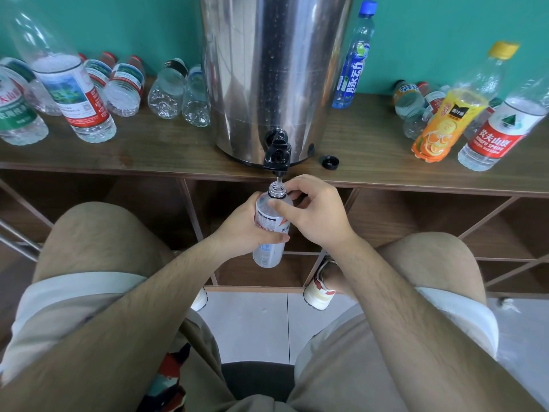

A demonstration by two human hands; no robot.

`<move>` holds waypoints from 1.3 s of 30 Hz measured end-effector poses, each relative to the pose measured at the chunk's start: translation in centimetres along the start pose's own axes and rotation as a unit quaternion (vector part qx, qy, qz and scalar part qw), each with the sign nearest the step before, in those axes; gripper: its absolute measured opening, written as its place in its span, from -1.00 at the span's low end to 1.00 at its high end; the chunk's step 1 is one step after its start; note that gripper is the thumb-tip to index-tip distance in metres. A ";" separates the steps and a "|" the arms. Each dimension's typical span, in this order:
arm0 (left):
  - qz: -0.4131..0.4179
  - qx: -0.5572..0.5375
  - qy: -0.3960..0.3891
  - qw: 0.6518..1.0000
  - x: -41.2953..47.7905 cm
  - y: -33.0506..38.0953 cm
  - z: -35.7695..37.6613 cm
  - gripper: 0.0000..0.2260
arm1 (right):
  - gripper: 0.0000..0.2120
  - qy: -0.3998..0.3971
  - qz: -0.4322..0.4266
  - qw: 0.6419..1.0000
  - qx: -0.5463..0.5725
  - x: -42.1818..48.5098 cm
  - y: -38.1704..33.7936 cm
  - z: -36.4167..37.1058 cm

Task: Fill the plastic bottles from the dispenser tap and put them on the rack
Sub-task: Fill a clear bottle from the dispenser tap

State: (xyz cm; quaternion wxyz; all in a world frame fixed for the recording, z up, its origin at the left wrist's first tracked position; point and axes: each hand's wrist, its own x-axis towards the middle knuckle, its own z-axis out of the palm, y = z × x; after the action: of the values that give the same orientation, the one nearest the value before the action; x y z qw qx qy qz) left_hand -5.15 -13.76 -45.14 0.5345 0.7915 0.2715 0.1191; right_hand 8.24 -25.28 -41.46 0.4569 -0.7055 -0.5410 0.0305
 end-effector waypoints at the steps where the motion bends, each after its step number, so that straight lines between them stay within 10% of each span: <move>1: 0.000 -0.001 0.000 1.000 0.0 0.0 0.0 -0.32 | -0.80 0.000 0.000 1.000 0.001 0.0 0.0 0.0; 39: 0.003 0.003 -0.001 1.000 0.8 -1.7 0.0 -0.35 | -0.79 -0.008 0.004 1.000 -0.011 0.0 -0.1 0.1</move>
State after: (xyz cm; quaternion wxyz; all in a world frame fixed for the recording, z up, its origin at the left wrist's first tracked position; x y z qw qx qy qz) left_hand -5.00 -12.87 -46.73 0.5321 0.7940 0.2687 0.1188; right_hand 8.13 -25.24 -41.48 0.4444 -0.7121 -0.5425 0.0318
